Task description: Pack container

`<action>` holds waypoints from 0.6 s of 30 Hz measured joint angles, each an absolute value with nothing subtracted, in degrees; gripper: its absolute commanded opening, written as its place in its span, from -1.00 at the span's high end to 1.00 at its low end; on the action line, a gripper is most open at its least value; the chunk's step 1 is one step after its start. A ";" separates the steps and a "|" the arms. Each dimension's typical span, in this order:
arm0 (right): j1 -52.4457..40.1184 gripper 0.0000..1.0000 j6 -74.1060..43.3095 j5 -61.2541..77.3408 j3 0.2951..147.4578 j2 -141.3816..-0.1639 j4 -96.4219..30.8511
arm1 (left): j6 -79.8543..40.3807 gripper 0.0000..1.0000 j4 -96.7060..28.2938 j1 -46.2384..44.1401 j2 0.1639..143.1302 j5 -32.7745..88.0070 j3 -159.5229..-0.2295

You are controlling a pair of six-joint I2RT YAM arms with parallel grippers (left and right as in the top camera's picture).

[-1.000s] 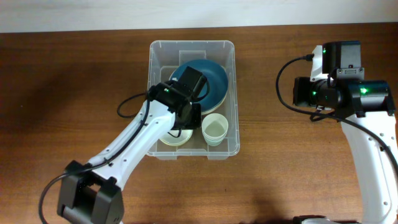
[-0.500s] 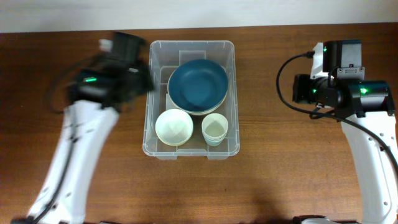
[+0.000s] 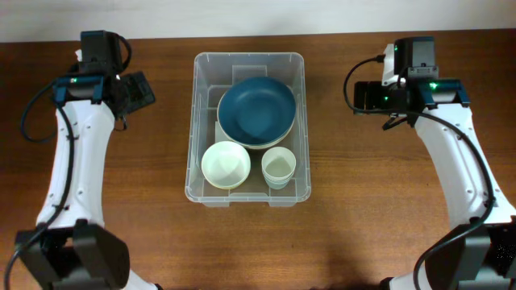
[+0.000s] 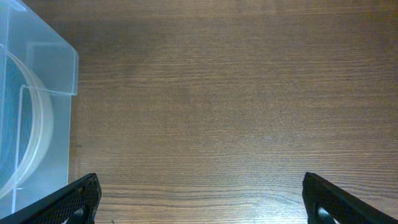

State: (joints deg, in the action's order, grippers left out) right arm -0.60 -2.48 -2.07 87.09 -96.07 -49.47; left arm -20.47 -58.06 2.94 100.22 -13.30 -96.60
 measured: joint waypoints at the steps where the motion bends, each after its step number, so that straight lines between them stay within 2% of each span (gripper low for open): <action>1: -0.60 -0.98 -2.48 -2.04 87.09 -96.07 -49.87 | -20.45 -0.99 -58.74 2.94 100.64 -13.15 -96.60; 6: -0.60 -0.98 -2.55 -1.96 86.78 -95.13 -53.34 | -19.29 -0.99 -62.15 2.92 100.71 -12.34 -96.60; 10: -0.60 -0.98 -3.55 -1.96 82.17 -87.81 -50.50 | -17.56 -0.99 -62.02 2.24 98.28 -12.21 -94.94; 14: -0.60 -0.97 -4.97 -2.13 72.75 -75.24 -44.42 | -16.86 -0.99 -57.47 0.10 88.86 -12.23 -87.48; 18: -0.60 -0.98 -5.65 -3.88 60.75 -62.46 -39.31 | -16.43 -0.99 -48.66 -2.72 72.97 -12.05 -73.89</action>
State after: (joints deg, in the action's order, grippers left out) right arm -0.60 -5.65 -3.88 60.75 -62.46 -39.31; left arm -16.43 -48.66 -2.72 72.97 -12.05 -73.89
